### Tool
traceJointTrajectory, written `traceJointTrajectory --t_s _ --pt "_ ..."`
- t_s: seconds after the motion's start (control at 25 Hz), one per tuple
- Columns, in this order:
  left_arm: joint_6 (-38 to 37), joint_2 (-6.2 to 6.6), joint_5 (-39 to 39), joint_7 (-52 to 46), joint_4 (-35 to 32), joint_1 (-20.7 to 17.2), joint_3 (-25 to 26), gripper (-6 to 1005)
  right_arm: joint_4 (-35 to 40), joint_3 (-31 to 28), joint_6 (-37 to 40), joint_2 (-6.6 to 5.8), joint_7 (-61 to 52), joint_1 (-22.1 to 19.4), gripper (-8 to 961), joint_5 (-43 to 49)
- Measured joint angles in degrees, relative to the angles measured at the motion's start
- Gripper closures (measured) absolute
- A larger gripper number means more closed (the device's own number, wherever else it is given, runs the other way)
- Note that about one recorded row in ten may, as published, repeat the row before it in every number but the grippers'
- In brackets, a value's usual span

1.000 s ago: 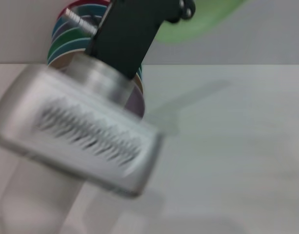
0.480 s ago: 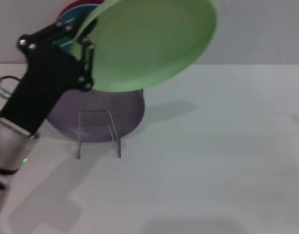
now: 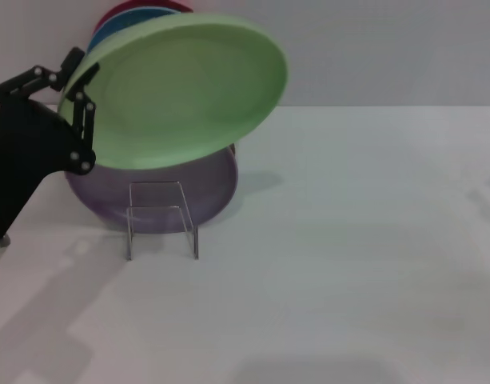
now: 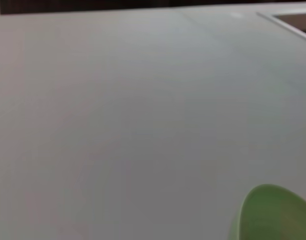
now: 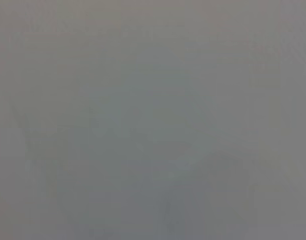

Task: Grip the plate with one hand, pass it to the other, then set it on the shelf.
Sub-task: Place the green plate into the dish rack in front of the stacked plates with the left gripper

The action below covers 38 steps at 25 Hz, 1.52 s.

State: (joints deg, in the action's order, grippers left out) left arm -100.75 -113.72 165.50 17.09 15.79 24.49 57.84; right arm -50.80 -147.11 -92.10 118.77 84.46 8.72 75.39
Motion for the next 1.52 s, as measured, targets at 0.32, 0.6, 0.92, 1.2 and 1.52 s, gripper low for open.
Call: traceJointTrajectory --t_s 0.32,0.6,0.92,1.2,1.52 --pt "0.23 0.3 0.06 0.43 -3.99 0.67 -0.87 932 0.35 0.0 -0.21 0.11 0.0 0.22 301 0.02" --pt "0.35 0.99 0.1 0.17 -6.05 0.99 -1.41 932 0.48 -0.02 -1.24 0.15 0.17 0.45 302 0.03" --pt "0.49 0.73 0.09 0.53 -7.72 0.97 -1.98 930 0.77 0.09 -1.7 0.16 0.55 0.64 302 0.03" --pt "0.81 0.29 0.08 0.87 -8.73 0.87 -2.89 929 0.94 0.58 -1.7 0.23 0.6 0.77 302 0.03" --pt "2.29 -1.92 -0.17 4.28 -9.92 0.62 -2.27 927 1.16 0.69 -1.68 0.18 0.78 0.95 302 0.11"
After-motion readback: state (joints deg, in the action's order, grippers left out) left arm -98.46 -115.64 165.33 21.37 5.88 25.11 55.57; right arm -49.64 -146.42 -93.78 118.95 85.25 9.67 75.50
